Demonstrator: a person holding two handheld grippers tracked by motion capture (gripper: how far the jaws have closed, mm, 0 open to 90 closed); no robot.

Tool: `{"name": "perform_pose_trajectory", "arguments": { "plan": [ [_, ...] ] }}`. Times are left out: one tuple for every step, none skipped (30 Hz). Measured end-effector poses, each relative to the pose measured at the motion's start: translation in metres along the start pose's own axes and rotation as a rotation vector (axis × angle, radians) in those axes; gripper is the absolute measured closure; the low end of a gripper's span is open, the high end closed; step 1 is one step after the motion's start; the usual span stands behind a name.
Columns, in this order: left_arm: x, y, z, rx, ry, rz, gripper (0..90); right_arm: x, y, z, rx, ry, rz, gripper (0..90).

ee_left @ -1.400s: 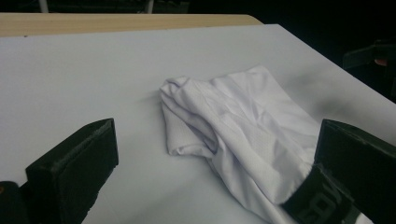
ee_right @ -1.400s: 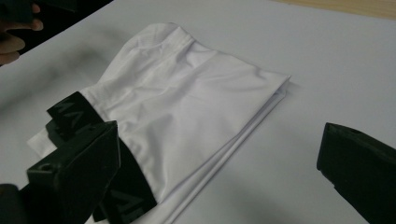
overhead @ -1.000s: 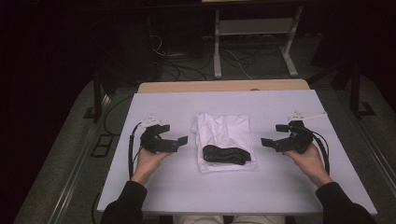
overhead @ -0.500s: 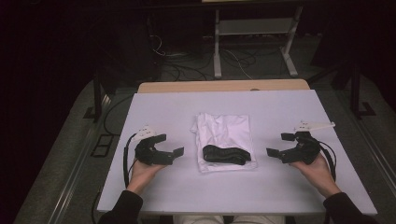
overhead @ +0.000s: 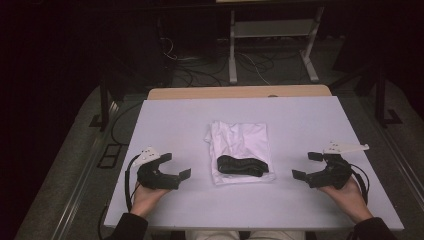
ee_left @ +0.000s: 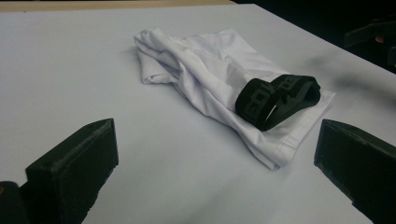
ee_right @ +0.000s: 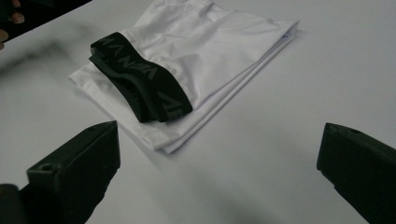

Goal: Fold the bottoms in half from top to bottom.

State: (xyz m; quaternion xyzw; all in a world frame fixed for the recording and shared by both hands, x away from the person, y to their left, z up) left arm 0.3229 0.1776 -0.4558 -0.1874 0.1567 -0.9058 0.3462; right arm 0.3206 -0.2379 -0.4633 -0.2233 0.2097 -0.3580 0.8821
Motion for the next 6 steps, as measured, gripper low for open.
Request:
{"name": "perform_pose_trajectory", "arguments": {
  "plan": [
    [-0.0003,-0.0006,-0.0017,-0.004,0.004,0.001,0.0,-0.0006,0.0001,-0.0014,-0.001,-0.006,-0.003,0.0],
    [-0.0002,-0.0007,-0.0034,-0.011,0.002,0.000,0.0,-0.0013,0.0003,-0.0026,-0.001,-0.011,-0.006,0.0],
    [-0.0006,-0.0004,-0.0048,-0.017,0.007,0.001,0.0,-0.0020,0.0003,-0.0041,-0.004,-0.014,-0.002,0.0],
    [-0.0006,0.0000,-0.0054,-0.021,0.008,0.000,0.0,-0.0024,0.0005,-0.0053,-0.006,-0.013,-0.002,0.0],
    [-0.0006,0.0001,-0.0053,-0.022,0.009,-0.003,0.0,-0.0026,0.0006,-0.0060,-0.003,-0.014,-0.004,0.0],
    [-0.0006,0.0001,-0.0049,-0.023,0.013,-0.006,0.0,-0.0025,0.0007,-0.0067,-0.001,-0.015,-0.004,0.0]
  ]
}}
Point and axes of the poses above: each handheld gripper's, and its own axes: y roughly forward along the jaws, z roughly out of its top, x roughly to its right, the point moved 7 cm from there along y, roughly forward along the jaws, and after that the axes turned 1 degree about -z, right-handed, at the moved point
